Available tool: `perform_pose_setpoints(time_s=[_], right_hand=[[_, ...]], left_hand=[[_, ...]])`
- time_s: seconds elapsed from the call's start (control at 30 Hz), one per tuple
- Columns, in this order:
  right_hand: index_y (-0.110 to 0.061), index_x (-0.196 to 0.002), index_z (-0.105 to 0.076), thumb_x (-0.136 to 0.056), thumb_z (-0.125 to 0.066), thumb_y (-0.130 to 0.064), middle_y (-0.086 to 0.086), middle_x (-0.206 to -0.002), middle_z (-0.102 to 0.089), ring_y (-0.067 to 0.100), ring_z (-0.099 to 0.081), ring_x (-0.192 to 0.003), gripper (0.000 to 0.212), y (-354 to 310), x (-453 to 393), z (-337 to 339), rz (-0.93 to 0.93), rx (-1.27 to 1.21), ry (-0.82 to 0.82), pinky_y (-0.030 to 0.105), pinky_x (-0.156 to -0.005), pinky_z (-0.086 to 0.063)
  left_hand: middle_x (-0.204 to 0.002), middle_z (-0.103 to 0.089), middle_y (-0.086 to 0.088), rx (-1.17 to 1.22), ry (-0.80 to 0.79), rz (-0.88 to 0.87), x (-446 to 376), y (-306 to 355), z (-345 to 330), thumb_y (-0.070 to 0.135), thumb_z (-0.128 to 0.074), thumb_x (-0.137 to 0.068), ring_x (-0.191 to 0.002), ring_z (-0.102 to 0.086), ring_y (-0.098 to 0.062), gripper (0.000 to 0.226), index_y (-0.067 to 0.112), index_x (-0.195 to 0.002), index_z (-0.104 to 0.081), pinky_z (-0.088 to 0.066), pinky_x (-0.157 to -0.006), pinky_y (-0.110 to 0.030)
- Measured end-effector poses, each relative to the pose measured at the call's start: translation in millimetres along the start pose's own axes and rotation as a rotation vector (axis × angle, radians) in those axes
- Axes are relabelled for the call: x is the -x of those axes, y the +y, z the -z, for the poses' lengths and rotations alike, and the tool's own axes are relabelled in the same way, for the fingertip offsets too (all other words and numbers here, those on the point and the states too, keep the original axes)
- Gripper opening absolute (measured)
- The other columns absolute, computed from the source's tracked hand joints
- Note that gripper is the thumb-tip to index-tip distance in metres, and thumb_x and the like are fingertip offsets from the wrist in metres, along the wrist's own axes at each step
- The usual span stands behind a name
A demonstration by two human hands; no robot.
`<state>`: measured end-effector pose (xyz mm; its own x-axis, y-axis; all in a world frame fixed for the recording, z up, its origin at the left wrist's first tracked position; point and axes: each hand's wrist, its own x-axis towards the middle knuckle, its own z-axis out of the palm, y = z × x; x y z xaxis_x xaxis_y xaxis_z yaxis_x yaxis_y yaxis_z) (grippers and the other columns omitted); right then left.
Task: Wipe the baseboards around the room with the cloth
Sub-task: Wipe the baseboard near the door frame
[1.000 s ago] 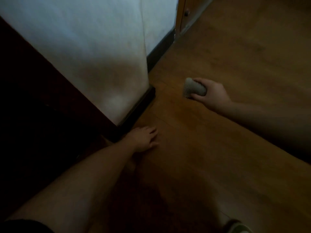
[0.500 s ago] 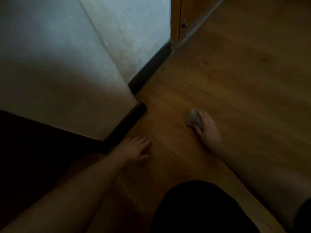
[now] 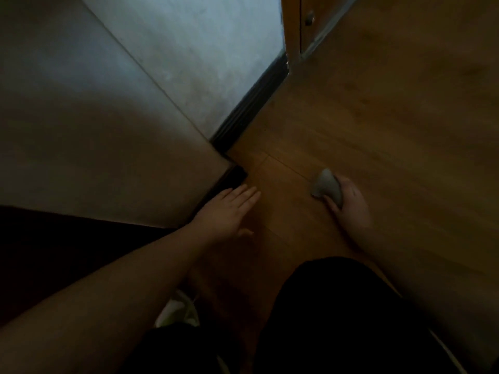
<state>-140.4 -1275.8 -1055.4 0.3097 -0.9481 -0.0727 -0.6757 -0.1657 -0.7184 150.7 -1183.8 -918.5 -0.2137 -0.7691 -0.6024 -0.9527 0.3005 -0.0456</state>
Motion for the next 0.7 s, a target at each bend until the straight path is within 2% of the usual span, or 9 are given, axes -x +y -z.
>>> perform_pose_setpoints(time_s=[0.1,0.23,0.43,0.6,0.7], right_hand=[[-0.007,-0.143,-0.042,-0.093,-0.065,-0.029,0.014,-0.144,-0.047,0.028,-0.042,-0.135,0.059,-8,-33,7,0.018,0.032,0.036,0.037,-0.112,-0.032],[-0.016,-0.146,-0.037,-0.094,-0.06,-0.039,0.007,-0.147,-0.043,0.022,-0.04,-0.136,0.061,-12,-81,12,0.041,0.093,0.046,0.036,-0.113,-0.033],[-0.015,-0.146,-0.037,-0.094,-0.06,-0.038,0.01,-0.143,-0.047,0.025,-0.044,-0.13,0.062,-7,-94,4,0.015,0.203,0.019,0.038,-0.108,-0.036],[-0.013,-0.147,-0.035,-0.094,-0.059,-0.039,0.01,-0.147,-0.044,0.023,-0.04,-0.135,0.064,-4,-99,1,0.003,0.225,-0.002,0.029,-0.111,-0.028],[-0.012,-0.148,-0.033,-0.095,-0.055,-0.041,0.012,-0.149,-0.041,0.026,-0.036,-0.139,0.064,-2,-97,1,0.017,0.233,-0.046,0.036,-0.115,-0.028]], left_hand=[[-0.165,0.016,-0.001,0.031,0.029,-0.01,-35,0,-9,0.065,-0.042,-0.095,-0.151,0.012,-0.018,0.096,0.018,-0.156,0.015,0.005,-0.121,-0.035],[-0.164,0.018,-0.002,0.068,0.065,0.017,-79,-1,-21,0.066,-0.048,-0.091,-0.151,0.014,-0.018,0.104,0.015,-0.155,0.016,0.004,-0.123,-0.036],[-0.163,0.023,-0.002,0.208,-0.009,0.021,-112,-3,-43,0.062,-0.066,-0.082,-0.151,0.012,-0.019,0.119,0.015,-0.156,0.014,-0.006,-0.123,-0.039],[-0.16,0.031,-0.001,0.214,-0.049,0.002,-117,-4,-46,0.06,-0.064,-0.084,-0.15,0.018,-0.018,0.118,0.015,-0.155,0.019,-0.006,-0.123,-0.039],[-0.158,0.034,-0.002,0.212,-0.071,0.002,-114,-3,-44,0.063,-0.062,-0.084,-0.149,0.021,-0.019,0.12,0.014,-0.154,0.022,-0.005,-0.122,-0.039]])
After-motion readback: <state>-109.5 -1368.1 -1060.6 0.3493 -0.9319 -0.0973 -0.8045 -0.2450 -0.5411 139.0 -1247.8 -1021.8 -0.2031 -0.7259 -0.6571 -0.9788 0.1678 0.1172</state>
